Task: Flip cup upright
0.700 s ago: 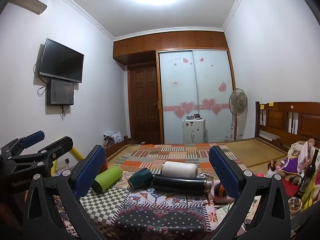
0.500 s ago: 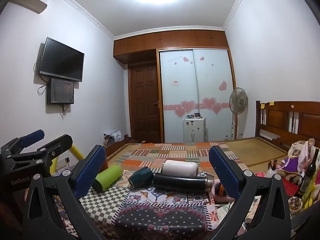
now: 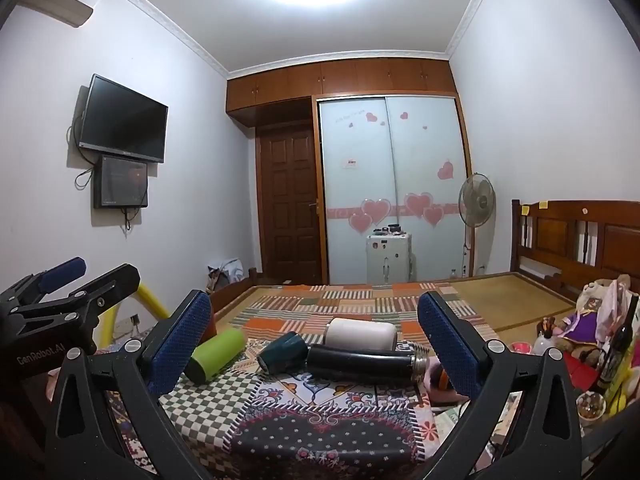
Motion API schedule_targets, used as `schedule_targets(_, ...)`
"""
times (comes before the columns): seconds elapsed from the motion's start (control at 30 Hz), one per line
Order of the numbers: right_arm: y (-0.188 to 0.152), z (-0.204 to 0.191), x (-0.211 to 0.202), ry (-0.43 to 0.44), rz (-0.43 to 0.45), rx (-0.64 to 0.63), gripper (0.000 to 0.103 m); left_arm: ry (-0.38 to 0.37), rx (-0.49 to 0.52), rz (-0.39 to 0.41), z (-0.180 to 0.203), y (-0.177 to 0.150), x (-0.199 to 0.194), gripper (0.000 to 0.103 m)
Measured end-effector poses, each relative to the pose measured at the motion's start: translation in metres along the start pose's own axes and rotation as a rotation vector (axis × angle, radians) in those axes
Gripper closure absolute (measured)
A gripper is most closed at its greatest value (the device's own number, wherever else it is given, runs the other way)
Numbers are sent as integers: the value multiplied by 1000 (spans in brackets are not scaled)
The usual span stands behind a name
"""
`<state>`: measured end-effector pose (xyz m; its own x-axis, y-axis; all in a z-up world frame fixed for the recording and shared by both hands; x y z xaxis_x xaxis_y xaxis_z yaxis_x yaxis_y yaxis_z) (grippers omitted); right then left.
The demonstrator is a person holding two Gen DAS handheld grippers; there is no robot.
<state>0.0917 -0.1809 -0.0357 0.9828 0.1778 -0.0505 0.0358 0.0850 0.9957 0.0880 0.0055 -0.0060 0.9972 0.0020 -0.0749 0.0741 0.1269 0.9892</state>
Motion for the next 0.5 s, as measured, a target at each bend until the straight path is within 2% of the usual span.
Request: schedule_targets(0.5,2,2,-1,-2,-5,3,0,-1,8,8,-1,2,-3,0)
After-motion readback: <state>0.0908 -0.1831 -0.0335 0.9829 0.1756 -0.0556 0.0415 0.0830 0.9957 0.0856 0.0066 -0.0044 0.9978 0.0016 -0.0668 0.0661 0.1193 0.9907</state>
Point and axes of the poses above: each gripper's, at about its wrist camera, not at the fingertips, and x roughly the way its jaws point, z to its right, y to its top, the point moved 9 cm from there along x, roughly the way its jaws point, and after that the axes turned 6 degrees about -x, right-handed, at the moved point
